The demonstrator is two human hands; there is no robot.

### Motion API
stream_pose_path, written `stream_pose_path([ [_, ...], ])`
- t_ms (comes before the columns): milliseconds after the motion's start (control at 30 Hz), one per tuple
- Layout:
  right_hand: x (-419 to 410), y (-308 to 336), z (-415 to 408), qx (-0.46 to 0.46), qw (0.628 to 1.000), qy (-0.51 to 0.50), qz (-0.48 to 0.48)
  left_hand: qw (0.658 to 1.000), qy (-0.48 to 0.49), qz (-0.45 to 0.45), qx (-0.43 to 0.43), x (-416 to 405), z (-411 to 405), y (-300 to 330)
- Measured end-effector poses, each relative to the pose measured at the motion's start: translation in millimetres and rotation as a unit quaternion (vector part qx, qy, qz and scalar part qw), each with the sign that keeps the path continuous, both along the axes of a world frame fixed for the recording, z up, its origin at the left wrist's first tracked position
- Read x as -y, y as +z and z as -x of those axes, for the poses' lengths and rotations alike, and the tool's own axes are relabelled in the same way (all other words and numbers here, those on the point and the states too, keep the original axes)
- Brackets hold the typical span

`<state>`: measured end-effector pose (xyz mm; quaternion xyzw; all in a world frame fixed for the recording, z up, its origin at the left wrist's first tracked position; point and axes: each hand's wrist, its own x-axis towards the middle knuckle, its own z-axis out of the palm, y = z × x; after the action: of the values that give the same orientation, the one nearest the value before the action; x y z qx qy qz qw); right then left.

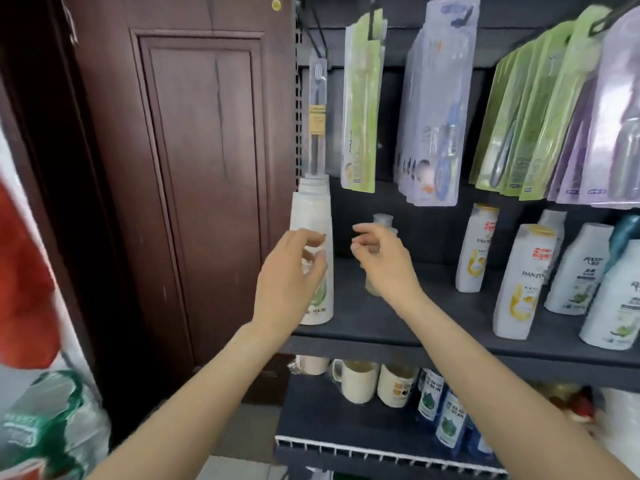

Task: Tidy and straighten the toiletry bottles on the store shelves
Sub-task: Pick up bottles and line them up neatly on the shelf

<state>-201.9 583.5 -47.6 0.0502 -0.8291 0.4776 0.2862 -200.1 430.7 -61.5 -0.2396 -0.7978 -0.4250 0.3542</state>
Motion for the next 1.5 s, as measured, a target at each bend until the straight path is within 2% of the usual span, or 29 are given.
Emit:
stream_pose_path([
  [200,45.4,18.3,-1.3,0.040,0.999,-0.018,-0.006,0.998,-0.028,-0.027,0.055,45.5,28.1,22.4],
  [400,63.8,27.8,17.5,0.028,0.999,-0.025,0.038,0.980,-0.111,0.002,0.163,50.8,61.1,29.1],
  [500,64.8,25.7,24.1,0.045,0.998,-0.018,0.037,0.971,-0.134,-0.025,0.199,47.8,70.1,27.3],
  [600,60.3,23.1,30.6,0.046,0.997,0.000,0.060,0.958,-0.186,-0.038,0.217,50.4,78.3,22.3],
  [833,69.2,21.8,36.6,0.023,0.994,-0.006,0.108,0.941,-0.258,0.008,0.219,72.4,99.9,16.0],
  [1000,88.0,19.6,36.1,0.012,0.980,-0.021,0.195,0.890,-0.337,0.081,0.296,97.5,111.7,9.2],
  [1133,107.9,21.0,35.2,0.002,0.959,-0.023,0.282,0.850,-0.401,0.073,0.333,124.6,120.7,9.5],
  [1200,121.1,19.7,36.1,-0.004,0.952,-0.037,0.305,0.861,-0.401,0.057,0.309,135.8,124.1,8.1],
  [1300,141.1,18.3,37.8,0.002,0.946,-0.059,0.319,0.905,-0.347,0.072,0.237,149.5,123.7,3.9],
  [1433,166.4,24.3,36.5,0.130,0.944,-0.129,0.273,0.960,-0.210,0.156,0.100,159.8,118.2,4.7],
  [1500,177.4,25.2,37.6,0.139,0.939,-0.145,0.278,0.971,-0.149,0.186,0.024,163.4,116.0,7.2],
])
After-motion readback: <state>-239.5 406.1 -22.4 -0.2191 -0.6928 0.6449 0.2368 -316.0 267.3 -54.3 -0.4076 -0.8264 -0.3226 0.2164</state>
